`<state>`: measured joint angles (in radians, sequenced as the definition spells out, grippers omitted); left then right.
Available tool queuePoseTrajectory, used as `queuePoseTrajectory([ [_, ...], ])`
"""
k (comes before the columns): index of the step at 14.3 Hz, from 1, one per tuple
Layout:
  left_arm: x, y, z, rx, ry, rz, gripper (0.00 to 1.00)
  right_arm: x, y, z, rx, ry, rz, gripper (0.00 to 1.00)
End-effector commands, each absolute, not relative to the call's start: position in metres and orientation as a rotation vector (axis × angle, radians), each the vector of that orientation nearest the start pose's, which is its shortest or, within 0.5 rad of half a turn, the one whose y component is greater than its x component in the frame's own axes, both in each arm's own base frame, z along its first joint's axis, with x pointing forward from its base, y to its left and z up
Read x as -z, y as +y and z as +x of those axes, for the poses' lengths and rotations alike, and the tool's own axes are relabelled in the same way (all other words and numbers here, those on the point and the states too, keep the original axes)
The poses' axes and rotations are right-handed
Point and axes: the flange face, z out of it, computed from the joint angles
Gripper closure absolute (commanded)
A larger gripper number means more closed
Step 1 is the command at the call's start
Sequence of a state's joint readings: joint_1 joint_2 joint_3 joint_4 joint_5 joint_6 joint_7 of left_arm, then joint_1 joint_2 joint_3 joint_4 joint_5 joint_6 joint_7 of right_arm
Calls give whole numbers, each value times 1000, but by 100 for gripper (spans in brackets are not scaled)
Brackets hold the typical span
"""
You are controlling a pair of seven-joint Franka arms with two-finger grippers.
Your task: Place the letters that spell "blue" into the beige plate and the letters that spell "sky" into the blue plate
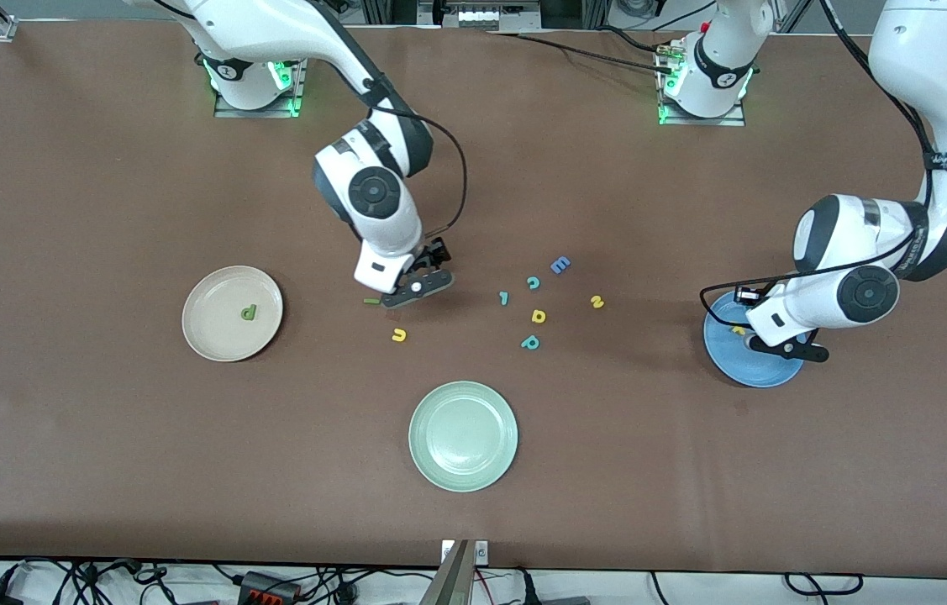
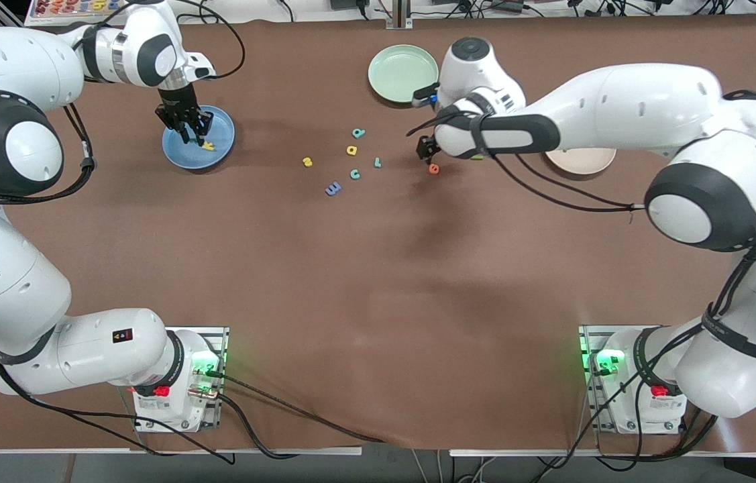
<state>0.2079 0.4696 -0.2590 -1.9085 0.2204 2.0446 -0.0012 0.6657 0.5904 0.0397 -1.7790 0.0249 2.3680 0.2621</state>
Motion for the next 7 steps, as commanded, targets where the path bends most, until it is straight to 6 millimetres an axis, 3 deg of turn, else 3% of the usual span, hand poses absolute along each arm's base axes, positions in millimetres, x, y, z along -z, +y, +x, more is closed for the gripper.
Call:
queuePoseTrajectory([
  [1, -251, -38, 593, -443, 332, -3008, 0, -205, 437, 505, -7, -648, -3025, 23],
  [3, -254, -66, 591, -432, 339, -3025, 0, -193, 440, 503, 14, -657, -3016, 27],
  [7, -265, -154, 583, -347, -12, -3064, 0, -185, 443, 500, 15, -681, -3018, 39],
])
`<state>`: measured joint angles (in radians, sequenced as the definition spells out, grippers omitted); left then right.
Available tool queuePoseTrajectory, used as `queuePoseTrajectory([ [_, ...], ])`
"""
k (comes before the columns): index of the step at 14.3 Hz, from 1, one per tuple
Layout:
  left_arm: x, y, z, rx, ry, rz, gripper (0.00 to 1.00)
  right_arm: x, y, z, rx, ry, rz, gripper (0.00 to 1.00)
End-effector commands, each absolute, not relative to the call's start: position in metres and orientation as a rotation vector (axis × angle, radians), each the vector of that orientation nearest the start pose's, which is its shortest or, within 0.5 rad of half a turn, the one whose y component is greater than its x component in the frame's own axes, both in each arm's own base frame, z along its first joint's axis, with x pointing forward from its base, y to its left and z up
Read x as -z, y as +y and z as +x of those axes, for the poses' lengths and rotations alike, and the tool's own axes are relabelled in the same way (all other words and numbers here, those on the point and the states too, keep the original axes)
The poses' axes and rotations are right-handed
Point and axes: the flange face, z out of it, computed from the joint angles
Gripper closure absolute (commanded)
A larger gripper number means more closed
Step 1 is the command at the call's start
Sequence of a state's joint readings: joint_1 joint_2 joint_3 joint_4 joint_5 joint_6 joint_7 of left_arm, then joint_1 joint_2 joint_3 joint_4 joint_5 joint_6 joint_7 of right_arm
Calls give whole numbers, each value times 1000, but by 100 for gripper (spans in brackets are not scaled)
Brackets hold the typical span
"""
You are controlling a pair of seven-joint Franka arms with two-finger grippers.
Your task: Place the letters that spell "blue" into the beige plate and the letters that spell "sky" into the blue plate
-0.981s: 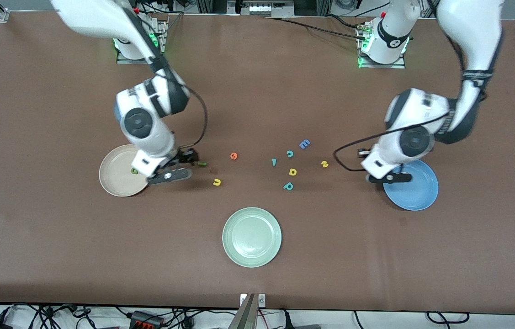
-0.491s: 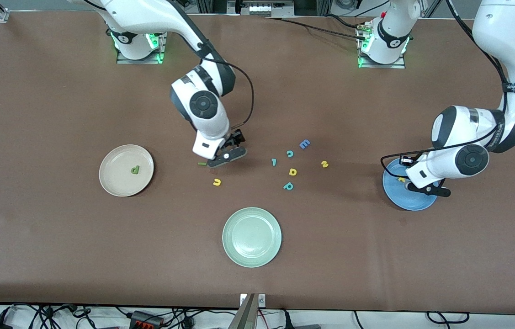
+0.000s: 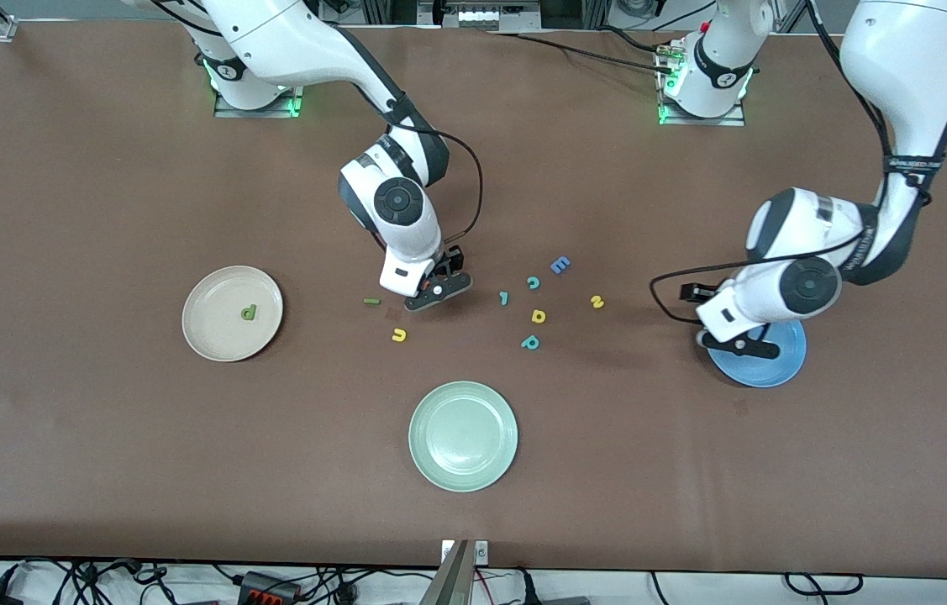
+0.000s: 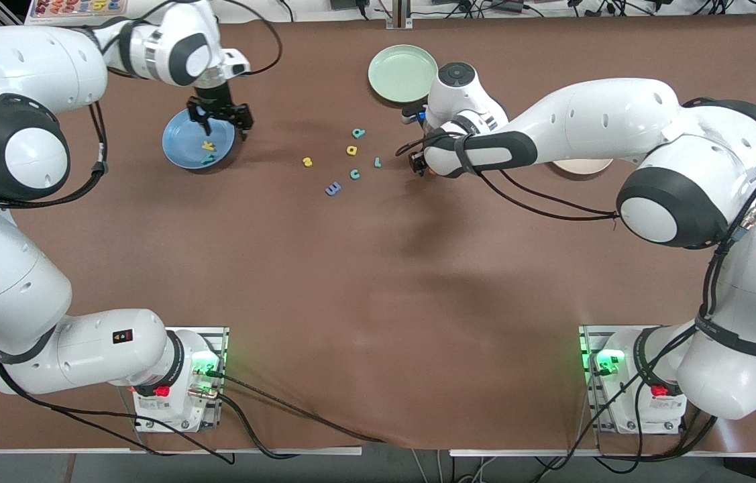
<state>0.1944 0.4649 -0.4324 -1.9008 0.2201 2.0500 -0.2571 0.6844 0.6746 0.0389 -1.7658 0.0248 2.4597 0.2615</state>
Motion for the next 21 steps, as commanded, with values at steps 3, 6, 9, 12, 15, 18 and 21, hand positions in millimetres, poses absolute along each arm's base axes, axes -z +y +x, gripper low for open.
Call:
queuePoseTrajectory([
  [3, -232, -219, 575, -267, -255, -3129, 0, -177, 442, 501, 2, -680, -3023, 52],
  [6, -199, -255, 564, -230, -413, -3160, 0, -175, 442, 504, 10, -698, -3021, 52],
  [9, -186, -266, 556, -265, -491, -3139, 0, -175, 440, 506, 13, -699, -3024, 55],
  [12, -179, -267, 550, -290, -481, -3131, 45, -174, 439, 508, 11, -702, -3024, 85],
  [15, -168, -265, 551, -303, -488, -3131, 55, -178, 429, 516, 13, -698, -3031, 100],
  [18, -164, -259, 554, -288, -487, -3133, 62, -206, 395, 545, 37, -609, -3056, 100],
  [21, -166, -254, 555, -283, -486, -3126, 89, -238, 323, 581, -70, -430, -3128, 100],
])
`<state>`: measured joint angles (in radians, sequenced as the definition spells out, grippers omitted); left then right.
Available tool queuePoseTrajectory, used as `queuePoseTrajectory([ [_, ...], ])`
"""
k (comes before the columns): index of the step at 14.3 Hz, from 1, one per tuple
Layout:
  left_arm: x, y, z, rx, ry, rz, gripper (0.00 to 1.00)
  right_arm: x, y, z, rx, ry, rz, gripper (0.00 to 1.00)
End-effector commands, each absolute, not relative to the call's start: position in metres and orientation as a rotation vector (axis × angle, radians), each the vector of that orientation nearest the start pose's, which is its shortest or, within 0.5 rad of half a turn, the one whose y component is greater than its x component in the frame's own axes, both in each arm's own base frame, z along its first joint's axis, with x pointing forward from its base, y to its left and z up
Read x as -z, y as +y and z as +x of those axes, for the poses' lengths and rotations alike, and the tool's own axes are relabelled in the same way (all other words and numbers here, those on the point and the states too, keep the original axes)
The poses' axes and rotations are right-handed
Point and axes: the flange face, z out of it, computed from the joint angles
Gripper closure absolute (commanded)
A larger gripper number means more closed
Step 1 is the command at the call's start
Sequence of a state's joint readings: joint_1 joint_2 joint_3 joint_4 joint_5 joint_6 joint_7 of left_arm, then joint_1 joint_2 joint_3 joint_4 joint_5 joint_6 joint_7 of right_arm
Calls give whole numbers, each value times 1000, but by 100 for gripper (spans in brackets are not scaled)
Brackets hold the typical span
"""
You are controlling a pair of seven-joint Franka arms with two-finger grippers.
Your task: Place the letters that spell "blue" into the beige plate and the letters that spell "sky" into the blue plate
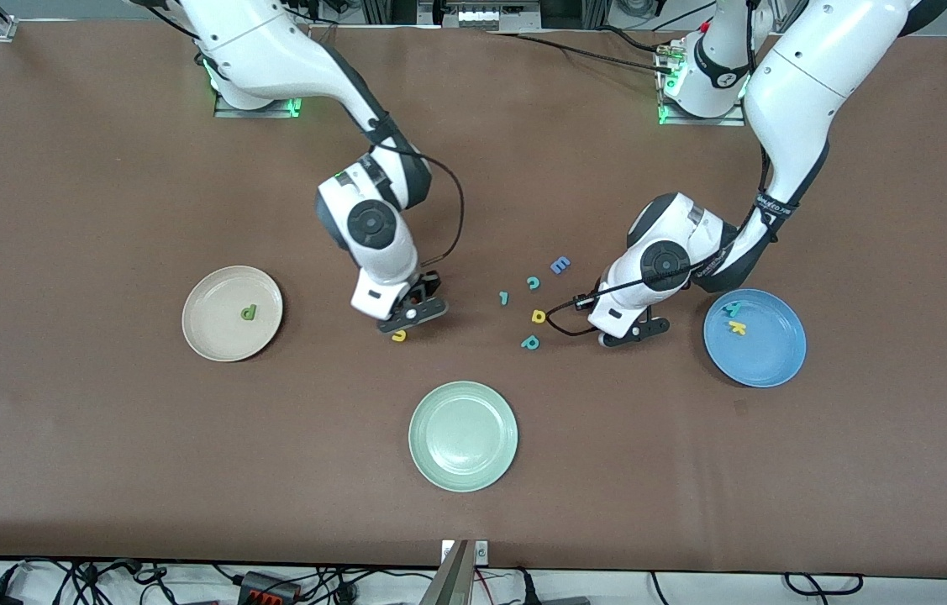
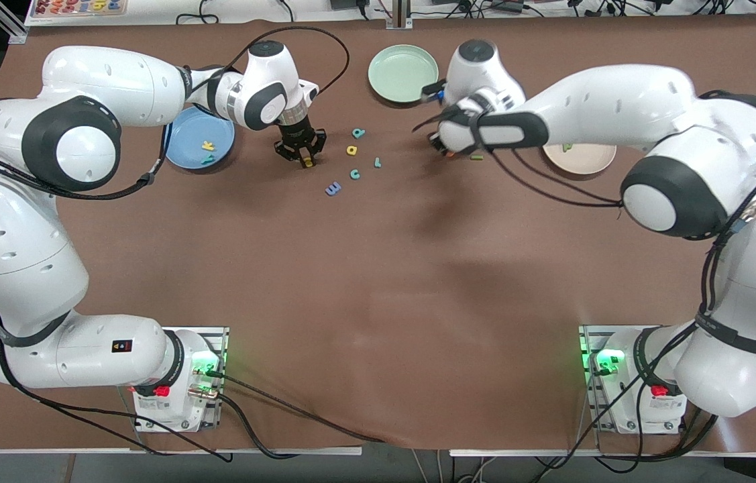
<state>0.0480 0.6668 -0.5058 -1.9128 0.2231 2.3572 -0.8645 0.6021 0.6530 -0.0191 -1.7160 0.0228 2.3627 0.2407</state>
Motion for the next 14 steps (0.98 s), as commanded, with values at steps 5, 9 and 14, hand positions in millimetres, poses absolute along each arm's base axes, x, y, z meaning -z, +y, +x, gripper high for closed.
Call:
queuePoseTrajectory([
  [5, -240, -236, 582, -265, -408, -3001, 92, -246, 187, 602, -393, -230, -3171, 100],
  [9, -289, -176, 626, -333, -94, -2936, 91, -228, 111, 609, -451, -161, -3151, 100],
  [14, -264, -44, 655, -373, 411, -2979, 91, -212, 47, 611, -486, -166, -3170, 99],
])
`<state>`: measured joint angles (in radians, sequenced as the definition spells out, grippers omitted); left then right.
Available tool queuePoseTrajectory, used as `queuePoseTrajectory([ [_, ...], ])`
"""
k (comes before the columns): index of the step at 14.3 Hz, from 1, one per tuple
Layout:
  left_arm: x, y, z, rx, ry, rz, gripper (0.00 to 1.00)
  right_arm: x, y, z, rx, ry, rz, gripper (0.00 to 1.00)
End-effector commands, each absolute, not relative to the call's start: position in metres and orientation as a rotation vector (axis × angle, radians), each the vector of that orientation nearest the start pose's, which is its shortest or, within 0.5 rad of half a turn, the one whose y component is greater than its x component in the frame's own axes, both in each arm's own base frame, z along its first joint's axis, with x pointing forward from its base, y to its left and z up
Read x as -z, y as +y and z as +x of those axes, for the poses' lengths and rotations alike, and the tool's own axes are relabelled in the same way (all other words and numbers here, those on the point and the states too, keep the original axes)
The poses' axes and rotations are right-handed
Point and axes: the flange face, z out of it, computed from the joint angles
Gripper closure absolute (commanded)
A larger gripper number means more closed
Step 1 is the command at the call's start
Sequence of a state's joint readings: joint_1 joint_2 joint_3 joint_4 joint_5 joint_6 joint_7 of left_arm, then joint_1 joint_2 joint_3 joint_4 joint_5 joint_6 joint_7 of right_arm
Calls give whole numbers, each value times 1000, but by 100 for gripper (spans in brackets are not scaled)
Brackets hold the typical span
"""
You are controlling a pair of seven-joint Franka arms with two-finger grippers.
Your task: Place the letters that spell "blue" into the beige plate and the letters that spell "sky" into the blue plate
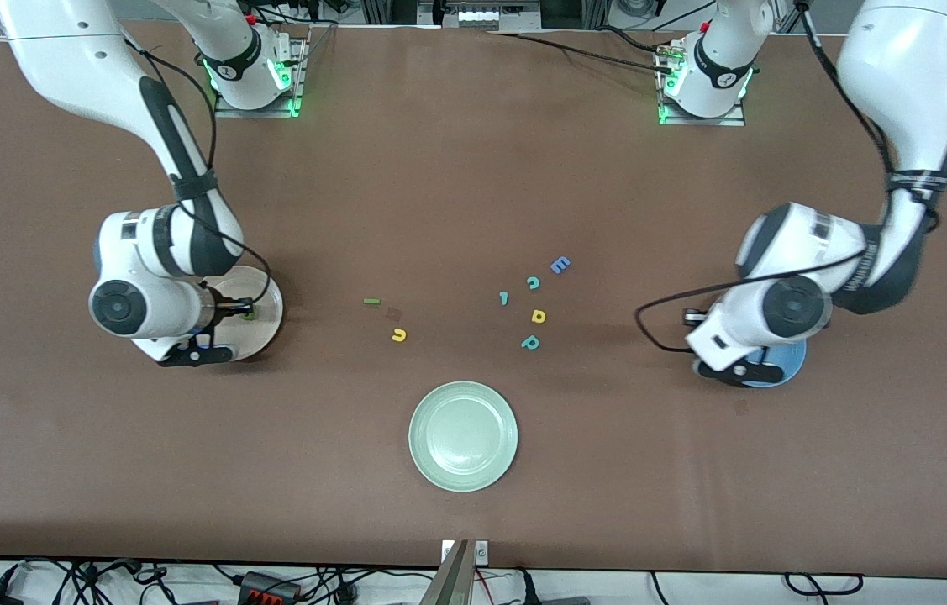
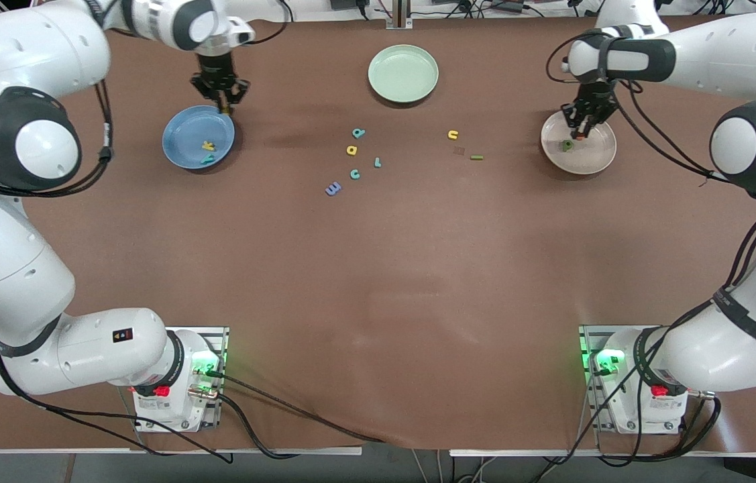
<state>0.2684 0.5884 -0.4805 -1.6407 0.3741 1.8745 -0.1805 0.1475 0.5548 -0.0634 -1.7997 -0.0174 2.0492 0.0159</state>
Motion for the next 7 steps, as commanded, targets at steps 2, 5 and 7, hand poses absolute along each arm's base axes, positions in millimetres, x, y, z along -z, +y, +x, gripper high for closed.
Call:
queuePoseTrajectory([
  [2, -243, -9, 659, -355, 547, -3012, 82, -201, 39, 609, -494, -152, -3166, 90],
  [5, -238, -3, 658, -364, 551, -3024, 0, -209, 43, 614, -461, -126, -3174, 0],
  [7, -247, -4, 656, -392, 553, -3011, 0, -226, 68, 623, -401, -169, -3166, 0],
])
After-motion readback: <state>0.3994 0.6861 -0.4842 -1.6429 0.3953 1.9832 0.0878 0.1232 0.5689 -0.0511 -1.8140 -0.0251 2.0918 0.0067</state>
